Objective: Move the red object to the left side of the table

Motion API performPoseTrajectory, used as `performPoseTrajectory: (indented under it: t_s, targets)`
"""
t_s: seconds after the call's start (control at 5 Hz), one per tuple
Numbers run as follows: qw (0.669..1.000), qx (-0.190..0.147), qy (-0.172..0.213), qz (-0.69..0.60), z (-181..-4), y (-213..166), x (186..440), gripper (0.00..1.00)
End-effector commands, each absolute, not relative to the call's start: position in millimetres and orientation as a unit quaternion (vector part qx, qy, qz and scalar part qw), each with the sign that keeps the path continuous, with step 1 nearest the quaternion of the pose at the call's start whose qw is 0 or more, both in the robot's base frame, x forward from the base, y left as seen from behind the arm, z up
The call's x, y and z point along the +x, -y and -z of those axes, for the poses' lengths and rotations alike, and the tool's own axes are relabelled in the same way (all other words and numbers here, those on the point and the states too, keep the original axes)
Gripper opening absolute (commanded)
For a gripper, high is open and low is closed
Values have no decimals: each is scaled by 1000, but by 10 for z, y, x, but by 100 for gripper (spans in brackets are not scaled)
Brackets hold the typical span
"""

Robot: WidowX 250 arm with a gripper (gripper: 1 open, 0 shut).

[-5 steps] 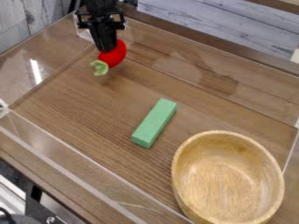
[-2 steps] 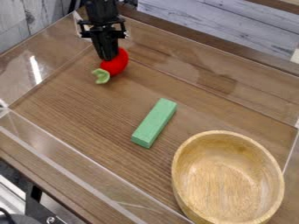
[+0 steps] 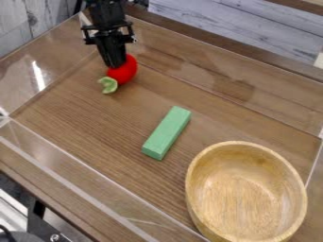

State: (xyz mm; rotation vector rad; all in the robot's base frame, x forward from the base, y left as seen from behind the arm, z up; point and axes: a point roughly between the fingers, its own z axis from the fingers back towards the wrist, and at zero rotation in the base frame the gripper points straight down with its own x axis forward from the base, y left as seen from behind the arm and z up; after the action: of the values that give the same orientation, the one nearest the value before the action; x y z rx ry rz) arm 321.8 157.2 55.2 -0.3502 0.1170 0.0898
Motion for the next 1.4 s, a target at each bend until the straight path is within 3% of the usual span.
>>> performPoseTrajectory:
  t_s: [0.0,0.2,0.4,0.6,0.8,1.2]
  targets:
    - [985,-161,-26,-52,-742,-1697,3180,0]
    - [984,-166,-29,-55,-647,-1739,3133,100]
    - [983,-171,-33,-58,-544,-1775,3080,100]
    - [981,-173,-29,-86,-603,-1690,3088,0]
    - [978,-176,-25,-113,-686,-1602,3094,0]
    - [976,-183,-33,-114,-484,-1546,3107,0]
